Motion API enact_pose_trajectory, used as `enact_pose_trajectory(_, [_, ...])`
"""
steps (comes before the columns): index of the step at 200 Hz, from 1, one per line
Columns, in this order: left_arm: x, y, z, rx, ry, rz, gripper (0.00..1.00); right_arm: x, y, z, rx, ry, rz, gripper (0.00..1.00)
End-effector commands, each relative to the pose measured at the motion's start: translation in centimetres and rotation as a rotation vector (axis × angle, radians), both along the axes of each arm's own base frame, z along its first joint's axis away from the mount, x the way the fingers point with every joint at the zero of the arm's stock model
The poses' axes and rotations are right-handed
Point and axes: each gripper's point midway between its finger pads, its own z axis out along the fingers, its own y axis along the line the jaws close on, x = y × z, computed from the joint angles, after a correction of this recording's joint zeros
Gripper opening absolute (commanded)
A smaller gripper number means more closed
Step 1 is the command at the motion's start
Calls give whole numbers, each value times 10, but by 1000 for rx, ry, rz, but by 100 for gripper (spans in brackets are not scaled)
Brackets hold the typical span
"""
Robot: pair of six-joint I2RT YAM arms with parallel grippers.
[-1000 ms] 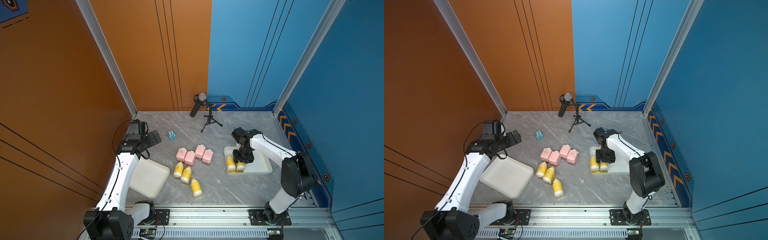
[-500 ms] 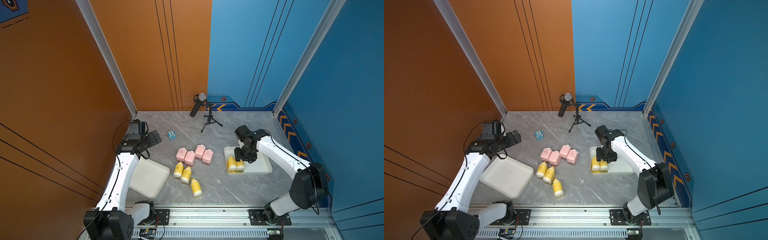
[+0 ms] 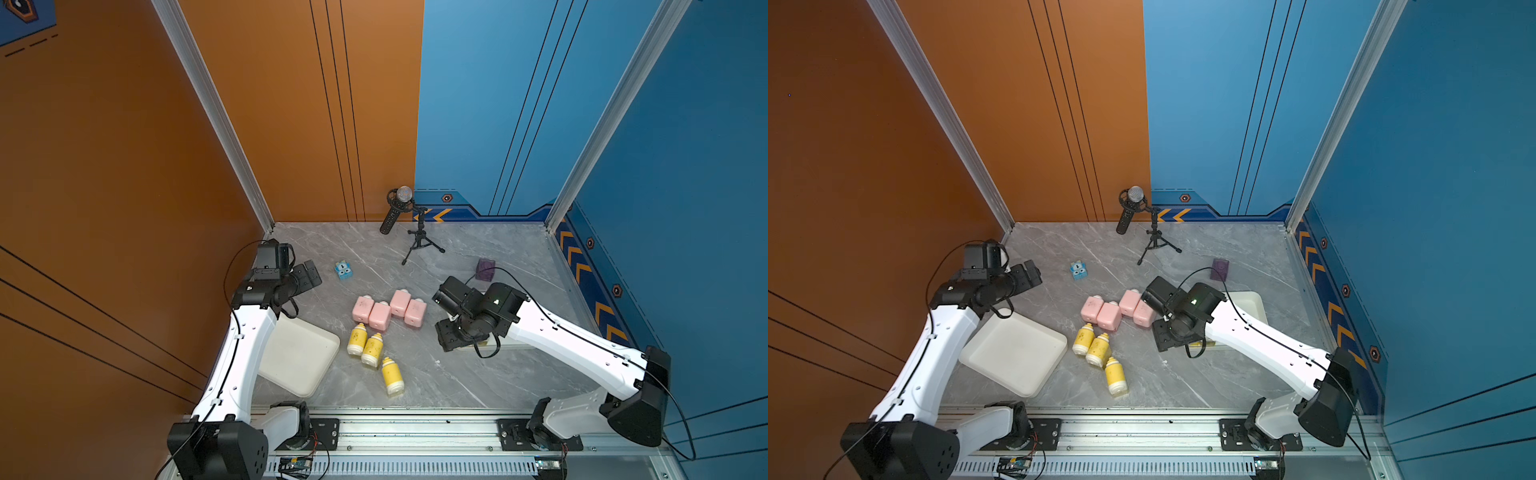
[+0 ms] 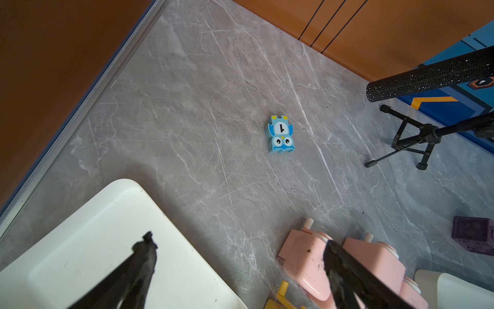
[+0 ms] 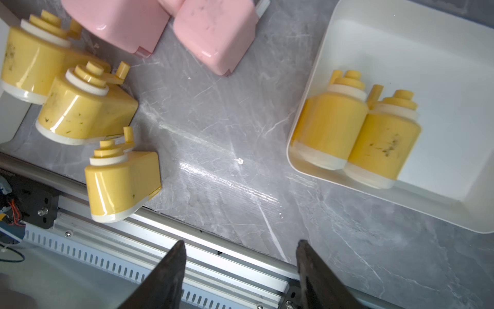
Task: Place the pencil sharpeners by color into the storage box
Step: Place the pencil sharpener in the storage box, then pick up the pencil sharpener from the center of the board.
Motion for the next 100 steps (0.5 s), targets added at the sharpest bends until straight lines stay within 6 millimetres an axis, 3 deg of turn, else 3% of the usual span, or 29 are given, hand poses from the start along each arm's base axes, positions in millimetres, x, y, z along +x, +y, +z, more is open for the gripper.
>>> enact_pose_trajectory(1, [-5, 0, -5, -16, 15, 5, 98, -4, 24, -10, -6, -9, -44, 67])
enact_pose_trajectory(71, [-7, 1, -3, -11, 7, 9, 98, -24, 85, -29, -17, 57, 54, 67])
enact_pose_trajectory(100, [-6, -1, -2, -15, 4, 3, 98, -27, 99, -36, -25, 69, 64, 67])
